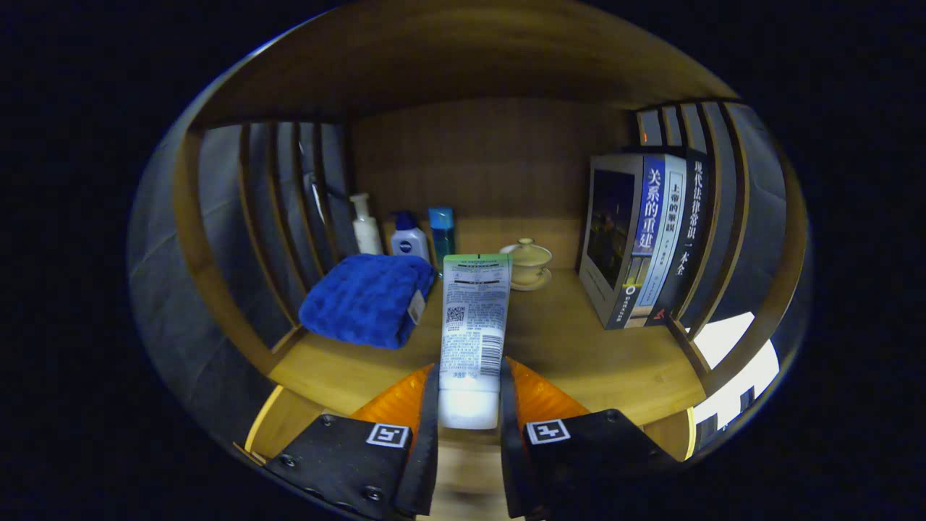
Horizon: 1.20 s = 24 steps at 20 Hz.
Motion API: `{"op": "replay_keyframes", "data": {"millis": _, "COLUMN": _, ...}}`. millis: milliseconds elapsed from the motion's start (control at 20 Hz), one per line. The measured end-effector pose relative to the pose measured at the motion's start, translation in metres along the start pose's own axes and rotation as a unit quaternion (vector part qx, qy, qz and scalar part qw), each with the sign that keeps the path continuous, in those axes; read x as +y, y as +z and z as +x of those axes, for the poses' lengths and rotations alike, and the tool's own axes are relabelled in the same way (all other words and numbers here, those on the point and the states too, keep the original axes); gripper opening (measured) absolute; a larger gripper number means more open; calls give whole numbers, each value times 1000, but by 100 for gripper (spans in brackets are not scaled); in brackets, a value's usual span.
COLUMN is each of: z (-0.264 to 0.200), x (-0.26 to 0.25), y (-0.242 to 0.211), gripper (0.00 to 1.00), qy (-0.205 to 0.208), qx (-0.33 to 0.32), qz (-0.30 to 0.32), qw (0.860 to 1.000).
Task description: Pull open the drawer, take out the items inside it, and place them on the countertop above the cabinet.
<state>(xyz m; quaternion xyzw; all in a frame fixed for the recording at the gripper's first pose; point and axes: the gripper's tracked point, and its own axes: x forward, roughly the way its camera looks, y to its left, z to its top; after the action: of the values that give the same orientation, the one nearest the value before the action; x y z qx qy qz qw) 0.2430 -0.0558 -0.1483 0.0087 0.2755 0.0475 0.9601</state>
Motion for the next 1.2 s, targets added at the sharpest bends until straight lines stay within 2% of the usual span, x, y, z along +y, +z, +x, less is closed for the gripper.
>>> {"op": "replay_keyframes", "data": {"millis": 200, "z": 35, "x": -5, "y": -20, "gripper": 45, "qy": -11, "qx": 47, "qz": 20, "qw": 999}}
{"op": "replay_keyframes", "data": {"millis": 400, "z": 44, "x": -5, "y": -39, "gripper": 45, "qy": -13, "qx": 79, "qz": 26, "qw": 996}}
{"op": "replay_keyframes", "data": {"millis": 650, "z": 47, "x": -8, "y": -45, "gripper": 50, "qy": -22, "qx": 76, "qz": 14, "qw": 997}}
{"op": "replay_keyframes", "data": {"millis": 1100, "z": 47, "x": -3, "y": -44, "gripper": 99, "qy": -26, "qx": 62, "qz": 10, "qw": 998}}
{"op": "replay_keyframes", "data": {"millis": 1200, "z": 45, "x": -3, "y": -40, "gripper": 99, "qy": -27, "qx": 54, "qz": 6, "qw": 998}}
